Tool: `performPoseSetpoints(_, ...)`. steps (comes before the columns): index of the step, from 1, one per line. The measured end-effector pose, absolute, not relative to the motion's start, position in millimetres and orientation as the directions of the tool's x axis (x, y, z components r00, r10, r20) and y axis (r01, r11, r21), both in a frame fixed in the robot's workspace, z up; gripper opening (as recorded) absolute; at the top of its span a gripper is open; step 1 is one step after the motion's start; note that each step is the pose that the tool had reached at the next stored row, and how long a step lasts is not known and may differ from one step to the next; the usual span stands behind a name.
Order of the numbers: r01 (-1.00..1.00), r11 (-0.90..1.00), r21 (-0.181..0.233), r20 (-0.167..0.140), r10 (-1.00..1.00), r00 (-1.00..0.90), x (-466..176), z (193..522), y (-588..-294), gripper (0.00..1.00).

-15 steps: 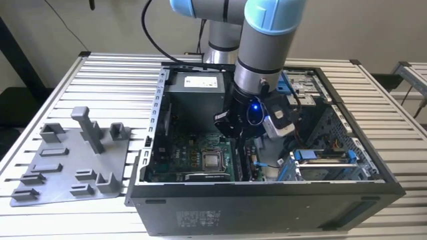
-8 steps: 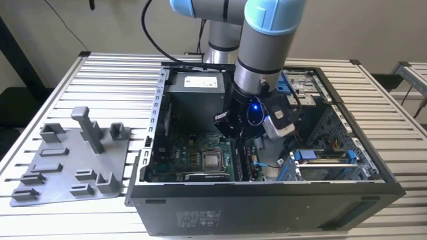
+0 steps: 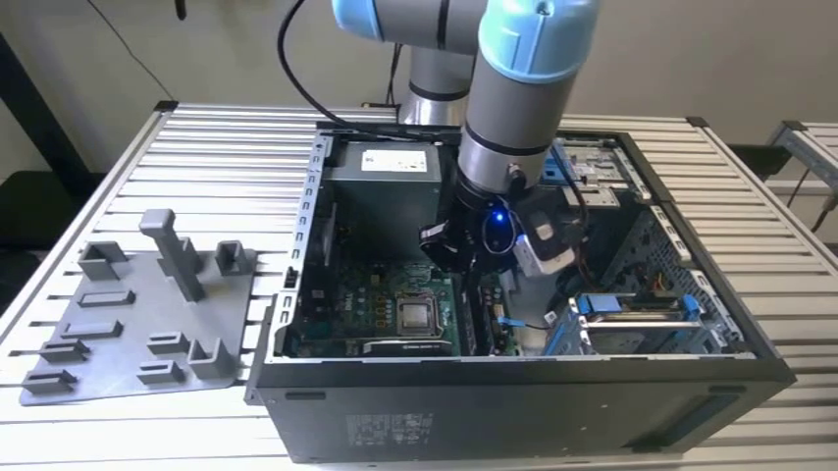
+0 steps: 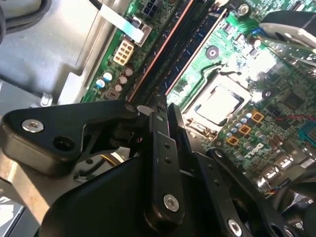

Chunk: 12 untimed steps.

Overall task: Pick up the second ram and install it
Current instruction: 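Insert the second ram into the second slot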

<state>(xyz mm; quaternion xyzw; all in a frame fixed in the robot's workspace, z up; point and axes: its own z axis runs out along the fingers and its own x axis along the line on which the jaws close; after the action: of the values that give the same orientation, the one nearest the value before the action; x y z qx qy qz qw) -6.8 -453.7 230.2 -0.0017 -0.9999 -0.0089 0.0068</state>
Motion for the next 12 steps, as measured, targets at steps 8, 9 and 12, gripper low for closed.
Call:
performPoseSetpoints(8, 0.003, 1.000, 0.028, 0.013, 0.003, -1.000, -7.4, 229.2, -453.8, 0.22)
performPoseSetpoints(9, 0.003, 1.000, 0.030, 0.012, 0.003, -1.000, -7.4, 227.9, -453.8, 0.22)
performPoseSetpoints(12, 0.003, 1.000, 0.031, 0.011, 0.003, -1.000, -7.5, 225.5, -453.9, 0.22)
